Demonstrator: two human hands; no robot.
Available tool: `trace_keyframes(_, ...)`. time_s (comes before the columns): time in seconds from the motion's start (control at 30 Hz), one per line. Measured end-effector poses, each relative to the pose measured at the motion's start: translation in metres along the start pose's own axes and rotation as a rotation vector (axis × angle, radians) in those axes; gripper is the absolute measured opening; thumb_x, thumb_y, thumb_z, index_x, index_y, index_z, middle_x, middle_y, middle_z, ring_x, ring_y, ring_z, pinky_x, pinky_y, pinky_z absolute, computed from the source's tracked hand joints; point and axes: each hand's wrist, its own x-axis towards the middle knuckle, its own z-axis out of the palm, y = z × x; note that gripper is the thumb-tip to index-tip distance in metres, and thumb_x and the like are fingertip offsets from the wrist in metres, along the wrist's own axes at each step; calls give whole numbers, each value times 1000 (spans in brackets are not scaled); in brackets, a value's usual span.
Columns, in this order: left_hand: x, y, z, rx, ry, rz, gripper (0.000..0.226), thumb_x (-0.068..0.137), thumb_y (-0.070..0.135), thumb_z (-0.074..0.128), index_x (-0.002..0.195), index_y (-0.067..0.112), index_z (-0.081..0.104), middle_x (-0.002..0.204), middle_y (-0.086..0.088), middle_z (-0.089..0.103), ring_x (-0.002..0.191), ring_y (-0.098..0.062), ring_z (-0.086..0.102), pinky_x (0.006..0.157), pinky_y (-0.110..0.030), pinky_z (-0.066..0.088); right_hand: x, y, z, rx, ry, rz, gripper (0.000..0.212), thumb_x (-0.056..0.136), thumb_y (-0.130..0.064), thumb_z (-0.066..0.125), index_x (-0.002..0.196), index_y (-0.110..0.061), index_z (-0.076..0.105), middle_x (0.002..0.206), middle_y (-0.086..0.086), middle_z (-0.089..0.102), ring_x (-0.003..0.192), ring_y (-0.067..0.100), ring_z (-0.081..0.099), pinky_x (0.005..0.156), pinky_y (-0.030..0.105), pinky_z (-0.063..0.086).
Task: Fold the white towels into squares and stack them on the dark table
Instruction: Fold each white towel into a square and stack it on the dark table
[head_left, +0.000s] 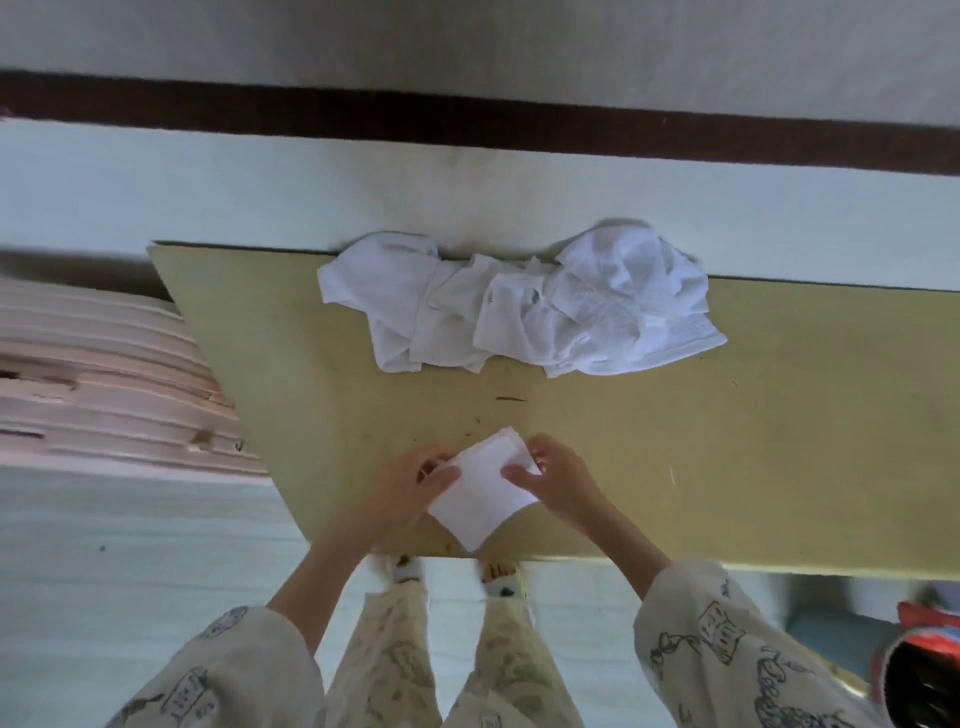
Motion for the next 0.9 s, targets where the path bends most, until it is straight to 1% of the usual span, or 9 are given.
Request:
trace_keyframes(0.07, -25, 0, -6, -27, 122, -41, 15, 93, 23, 52, 105, 20, 60, 87, 4, 61, 72, -5, 53, 61, -7, 38, -9, -18, -12, -60, -70, -152, 20, 86, -24, 64, 93, -8, 56, 86, 2, 58, 76, 18, 53, 65, 25, 39)
trace_keyframes(0.17, -66, 4, -10, -113, 314, -98, 11, 91, 20, 56, 100, 20, 62, 81, 2, 60, 67, -1, 50, 58, -8, 37, -26, -52, -24, -151, -163, -338, 12, 86, -21, 62, 82, -15, 53, 75, -3, 52, 66, 11, 46, 58, 21, 34)
trace_keyframes(0.23, -97, 5, -12, -174, 424, -141, 13, 90, 20, 58, 101, 17, 64, 82, 1, 62, 70, -6, 53, 59, -6, 38, -41, -80, -24, -214, -243, -425, 19, 87, -20, 61, 71, -17, 52, 68, -4, 48, 61, 9, 42, 58, 21, 32)
trace_keyframes(0.37, -175, -7, -17, -230, 674, -218, 18, 90, 19, 58, 106, 15, 65, 92, 2, 64, 87, -14, 60, 62, -9, 38, -81, -142, 4, -431, -362, -630, 40, 87, -22, 60, 54, -24, 37, 55, -9, 37, 52, 4, 33, 52, 19, 24)
trace_keyframes(0.5, -274, -37, -10, -264, 900, -326, 23, 92, 19, 53, 112, 13, 62, 97, 4, 61, 86, -11, 57, 63, -3, 35, -136, -188, 65, -596, -399, -843, 41, 82, -23, 62, 52, -26, 36, 56, -7, 36, 60, 13, 39, 57, 28, 27)
trace_keyframes(0.6, -360, -65, 15, -286, 1028, -451, 25, 94, 22, 50, 116, 16, 60, 105, 2, 63, 88, -11, 57, 75, -14, 36, -190, -208, 123, -715, -437, -1026, 29, 82, -21, 61, 59, -21, 42, 61, -3, 39, 69, 15, 43, 61, 28, 26)
trace_keyframes(0.67, -422, -85, 42, -313, 1111, -536, 25, 94, 24, 49, 116, 18, 60, 107, 3, 64, 90, -10, 57, 79, -19, 38, -235, -215, 168, -764, -490, -1132, 27, 81, -14, 56, 60, -19, 40, 64, -1, 39, 71, 18, 43, 61, 29, 25)
trace_keyframes(0.77, -517, -112, 90, -350, 1254, -642, 23, 94, 26, 49, 113, 22, 61, 105, 7, 63, 90, -10, 58, 80, -22, 42, -310, -217, 240, -790, -568, -1265, 34, 79, -9, 50, 53, -20, 31, 61, -3, 34, 69, 22, 39, 59, 33, 25)
trace_keyframes(0.9, -637, -141, 162, -372, 1419, -751, 21, 93, 21, 52, 110, 19, 63, 99, 5, 66, 84, -10, 60, 75, -18, 40, -420, -199, 330, -767, -692, -1403, 24, 81, -13, 53, 59, -14, 43, 62, -2, 41, 68, 24, 44, 60, 33, 31)
